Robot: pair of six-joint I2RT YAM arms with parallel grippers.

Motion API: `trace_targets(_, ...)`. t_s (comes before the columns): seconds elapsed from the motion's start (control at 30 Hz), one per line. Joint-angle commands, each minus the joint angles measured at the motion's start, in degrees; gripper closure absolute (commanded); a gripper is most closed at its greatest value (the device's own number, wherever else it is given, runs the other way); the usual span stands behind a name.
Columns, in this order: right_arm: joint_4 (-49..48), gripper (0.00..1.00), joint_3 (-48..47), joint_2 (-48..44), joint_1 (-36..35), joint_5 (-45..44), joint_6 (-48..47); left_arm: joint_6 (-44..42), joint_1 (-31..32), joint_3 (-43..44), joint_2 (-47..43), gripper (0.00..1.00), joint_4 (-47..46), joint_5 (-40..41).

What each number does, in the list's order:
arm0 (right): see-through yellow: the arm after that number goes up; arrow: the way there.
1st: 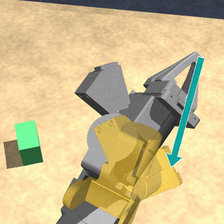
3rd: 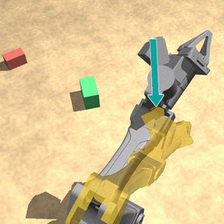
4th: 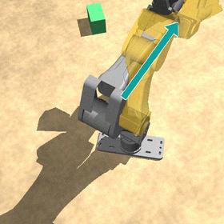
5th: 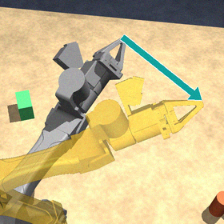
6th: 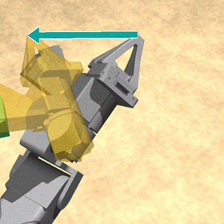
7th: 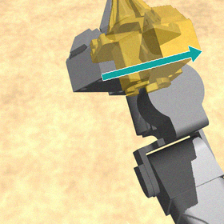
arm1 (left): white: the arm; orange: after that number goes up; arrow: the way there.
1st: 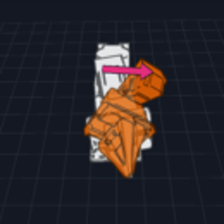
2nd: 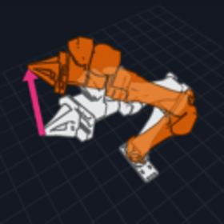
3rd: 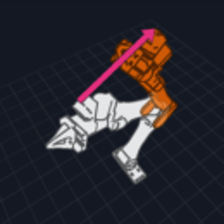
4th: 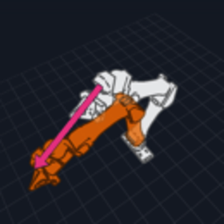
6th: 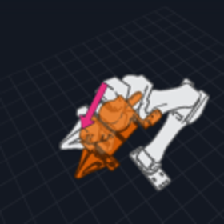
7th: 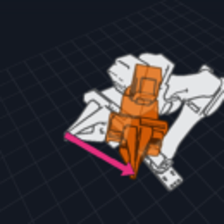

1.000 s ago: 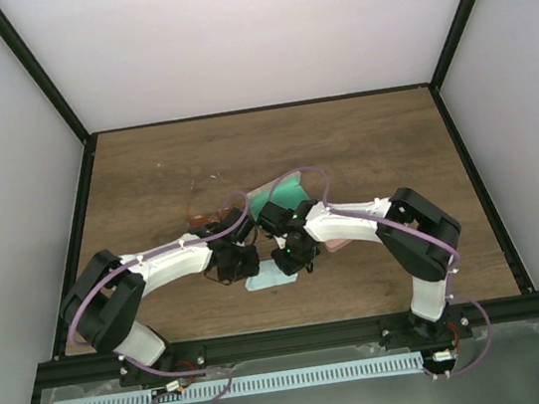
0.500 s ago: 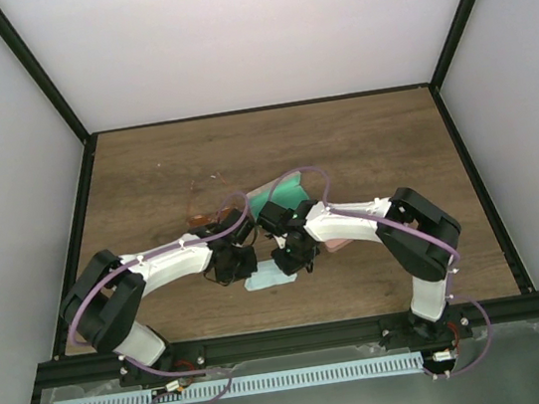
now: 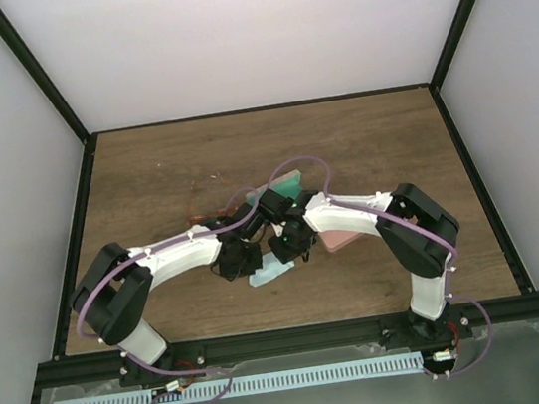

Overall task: Organize the sunglasses
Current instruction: Pick up the glasses cleaning cloth from the center of the board.

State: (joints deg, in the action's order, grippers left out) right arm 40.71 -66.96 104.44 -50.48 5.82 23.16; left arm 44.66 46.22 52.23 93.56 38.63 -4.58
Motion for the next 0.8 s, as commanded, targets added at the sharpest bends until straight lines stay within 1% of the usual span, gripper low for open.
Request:
trace_targets(0.0, 1.0, 0.99, -3.2, 0.2, -0.8, -1.7, -1.5, -0.8, 0.5, 3.6, 0.9, 0.96, 0.6, 1.5)
trace_targets(0.2, 1.7, 0.99, -4.9, -0.7, 0.6, -1.8, -2.1, -0.5, 0.3, 7.9, 1.7, 0.96, 1.4, 2.2)
trace_targets(0.33, 2.3, 0.99, -6.3, -0.6, 1.7, -2.4, -2.8, -1.0, 0.3, 13.3, 3.7, 0.96, 3.6, 3.4)
trace_targets(0.5, 2.6, 0.99, -8.0, -0.4, 4.3, -2.3, -3.9, -1.3, 0.1, 16.8, 6.3, 0.96, 3.5, 3.5)
trace_targets(0.77, 4.4, 0.99, -15.4, 2.7, 7.9, -3.2, -6.1, -3.6, -1.4, 28.0, 14.3, 0.96, 5.6, 4.2)
